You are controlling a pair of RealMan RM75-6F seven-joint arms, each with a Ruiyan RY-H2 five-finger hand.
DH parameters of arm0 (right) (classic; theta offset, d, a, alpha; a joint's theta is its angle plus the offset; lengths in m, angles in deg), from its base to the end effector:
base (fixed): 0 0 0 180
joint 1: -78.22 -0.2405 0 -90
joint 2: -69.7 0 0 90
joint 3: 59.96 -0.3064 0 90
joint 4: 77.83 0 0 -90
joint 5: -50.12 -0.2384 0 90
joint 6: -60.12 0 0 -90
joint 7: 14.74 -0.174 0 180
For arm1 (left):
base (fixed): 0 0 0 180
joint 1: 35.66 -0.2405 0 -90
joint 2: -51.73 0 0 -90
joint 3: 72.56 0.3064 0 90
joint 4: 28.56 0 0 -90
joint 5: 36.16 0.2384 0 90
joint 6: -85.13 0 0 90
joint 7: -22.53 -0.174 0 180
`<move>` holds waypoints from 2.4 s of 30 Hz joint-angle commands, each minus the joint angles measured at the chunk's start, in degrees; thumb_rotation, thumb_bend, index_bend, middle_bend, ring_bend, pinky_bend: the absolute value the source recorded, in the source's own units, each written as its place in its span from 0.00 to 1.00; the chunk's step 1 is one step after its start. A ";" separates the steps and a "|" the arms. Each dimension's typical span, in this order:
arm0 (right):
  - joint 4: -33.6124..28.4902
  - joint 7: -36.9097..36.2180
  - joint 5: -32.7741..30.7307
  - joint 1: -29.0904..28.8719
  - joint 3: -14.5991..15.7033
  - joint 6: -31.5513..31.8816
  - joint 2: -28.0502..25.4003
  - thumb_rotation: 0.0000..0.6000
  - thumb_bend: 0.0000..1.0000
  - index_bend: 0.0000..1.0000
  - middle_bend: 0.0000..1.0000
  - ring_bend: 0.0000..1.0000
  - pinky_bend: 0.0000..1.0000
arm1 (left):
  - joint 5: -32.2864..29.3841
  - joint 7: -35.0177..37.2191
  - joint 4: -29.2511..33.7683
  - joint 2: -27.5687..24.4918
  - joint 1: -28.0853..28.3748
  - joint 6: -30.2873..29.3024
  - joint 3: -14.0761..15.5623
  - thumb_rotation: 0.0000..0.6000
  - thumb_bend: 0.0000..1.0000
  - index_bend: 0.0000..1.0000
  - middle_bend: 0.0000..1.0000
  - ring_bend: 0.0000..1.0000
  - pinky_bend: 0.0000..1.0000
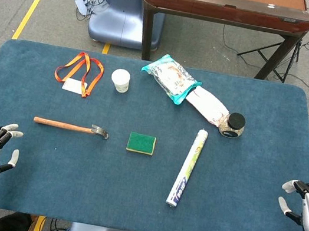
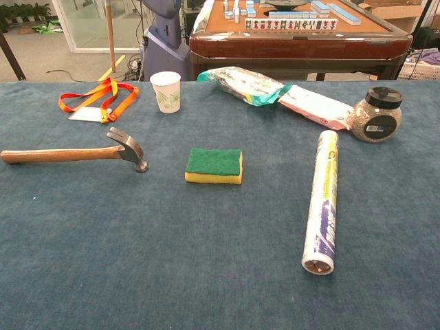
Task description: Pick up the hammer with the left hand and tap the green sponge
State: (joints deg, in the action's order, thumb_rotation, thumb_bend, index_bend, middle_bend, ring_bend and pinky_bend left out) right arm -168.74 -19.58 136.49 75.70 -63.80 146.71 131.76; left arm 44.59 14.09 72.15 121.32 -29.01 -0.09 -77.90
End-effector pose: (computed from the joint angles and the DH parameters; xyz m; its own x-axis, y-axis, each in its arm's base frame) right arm -0.3791 -0.2065 0.1782 0.3734 0.0293 0.9272 -0.9276 0.0205 0.3729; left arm -0.3265 0.2334 0.1187 0.2971 -0.0225 0.9546 0.9545 0.0324 -0.2963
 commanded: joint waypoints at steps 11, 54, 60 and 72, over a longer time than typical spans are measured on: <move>1.00 -0.45 0.05 0.17 -0.96 1.82 1.07 1.00 0.26 0.49 0.50 0.45 0.42 | 0.03 0.19 -0.21 0.11 0.41 0.44 -0.18 1.00 0.44 0.31 0.19 0.17 0.16; 2.64 -0.42 -1.08 0.45 -2.77 3.58 3.35 1.00 0.26 0.47 0.50 0.45 0.42 | -15.42 -7.91 -15.84 9.43 27.47 34.69 -6.26 1.00 0.29 0.20 0.16 0.04 0.07; 2.75 -0.72 -1.23 0.39 -2.78 3.30 3.29 1.00 0.26 0.47 0.50 0.45 0.42 | -19.23 -9.86 -18.74 11.30 30.26 36.89 -6.53 1.00 0.29 0.21 0.17 0.05 0.07; 2.90 -1.31 -1.23 0.31 -2.75 3.01 3.13 1.00 0.26 0.47 0.50 0.45 0.42 | -26.22 -13.24 -21.02 12.32 33.76 39.20 -5.66 1.00 0.29 0.25 0.24 0.06 0.07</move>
State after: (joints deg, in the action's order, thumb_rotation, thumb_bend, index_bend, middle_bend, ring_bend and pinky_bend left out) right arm -165.84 -20.89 135.26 76.01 -66.56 149.71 134.89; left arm 18.57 0.99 51.28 133.54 4.56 39.08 -83.66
